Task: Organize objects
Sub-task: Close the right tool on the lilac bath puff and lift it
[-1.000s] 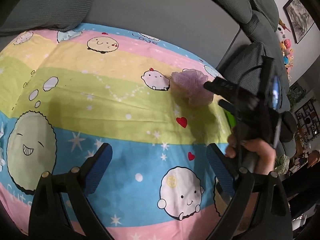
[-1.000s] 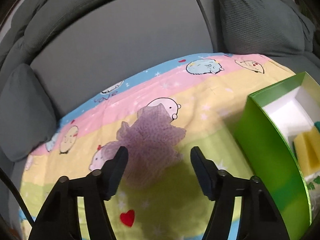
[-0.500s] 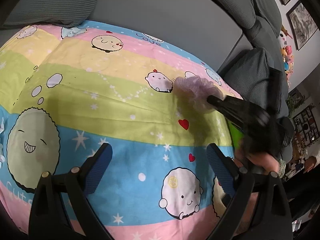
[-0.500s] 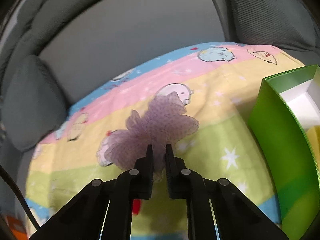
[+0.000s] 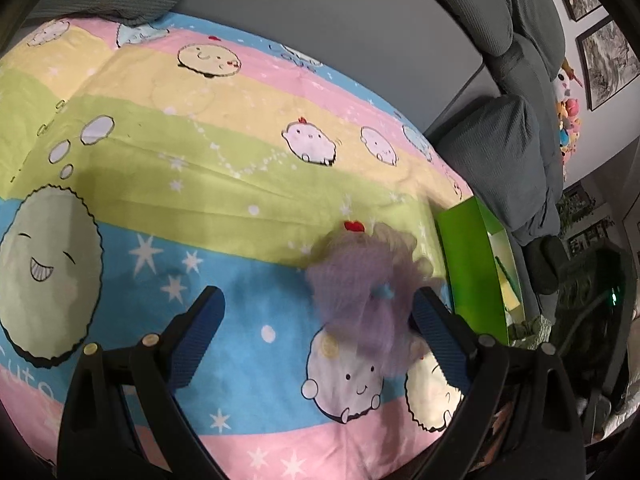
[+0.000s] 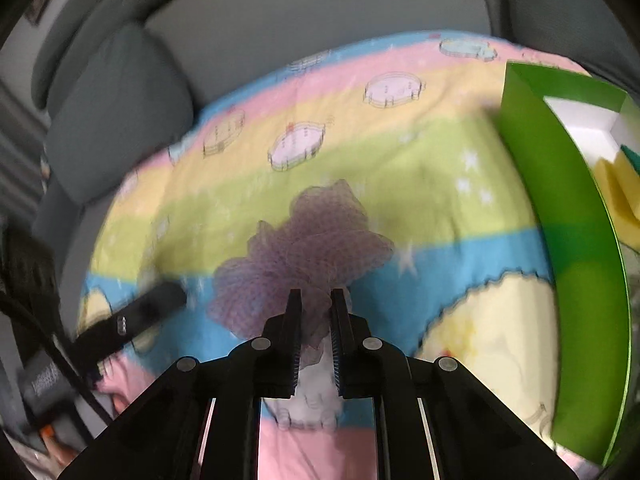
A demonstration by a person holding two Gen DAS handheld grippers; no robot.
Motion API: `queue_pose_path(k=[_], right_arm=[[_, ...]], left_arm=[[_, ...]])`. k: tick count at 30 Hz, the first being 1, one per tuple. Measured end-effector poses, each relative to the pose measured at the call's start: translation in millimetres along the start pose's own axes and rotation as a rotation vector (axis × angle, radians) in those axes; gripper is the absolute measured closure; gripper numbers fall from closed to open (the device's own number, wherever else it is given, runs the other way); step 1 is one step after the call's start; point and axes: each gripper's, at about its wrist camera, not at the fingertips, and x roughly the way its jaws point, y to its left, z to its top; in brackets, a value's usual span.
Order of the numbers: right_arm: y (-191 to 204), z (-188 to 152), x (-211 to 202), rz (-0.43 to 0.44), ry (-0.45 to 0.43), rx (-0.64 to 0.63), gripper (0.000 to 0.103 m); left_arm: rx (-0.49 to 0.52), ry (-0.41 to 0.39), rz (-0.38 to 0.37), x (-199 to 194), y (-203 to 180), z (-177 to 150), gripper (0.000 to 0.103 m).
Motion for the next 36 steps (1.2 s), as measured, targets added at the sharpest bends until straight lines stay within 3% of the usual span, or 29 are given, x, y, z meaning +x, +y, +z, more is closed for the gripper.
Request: queue_pose_path(k=[2,3,5,6,11,15,20,24,26,36], right_arm=[[-2.1,-4.7,-7.9,-0.021,-0.023,0.003,0.079],[-3.2,-5.3,-12.9,-0.046,-0.037,0.005,0.064],[-5.6,-5.3,-23.5,-0.079,-0.072,0.003,0.045],[-7.8,-4.8,-29.5,-0.081,-0.098,0.009,0.04],[-22.5,8.0,-36.6,-0.044,-0.137,0.109,0.04],[-24.0,17.6,-13.2,-0.023,-0.114,0.161,0.04],[-24.0,19.6,12.7,0.028,-0.054,0.163,0.04],[-27.7,18.0,24.0,0.003,-0.036,0.178,0.04],[-29.8,15.7,28.9,0.001,-0.018,0.187,0.04],[-21.7,11.1,32.9,-0.014,-0.003,0.11,0.073]], left_arm=[[0.005,0.019,0.003,3.9,-2.4,-2.1,0.008],[0.009,0.028,0.005,5.6,-3.2,-3.4,0.008],[0.017,0.048,0.007,9.1,-6.1,-6.0,0.008],[0.021,0.055,0.007,10.6,-6.8,-6.6,0.008],[0.06,0.077,0.022,17.9,-15.0,-13.0,0.009],[0.098,0.103,0.032,26.6,-23.3,-19.7,0.01],[0.119,0.132,0.066,38.8,-25.8,-25.9,0.031],[0.127,0.164,0.08,49.8,-26.5,-31.4,0.05],[0.151,0.154,0.097,49.5,-30.2,-33.8,0.054],[0.202,0.148,0.079,50.8,-37.3,-39.5,0.081]])
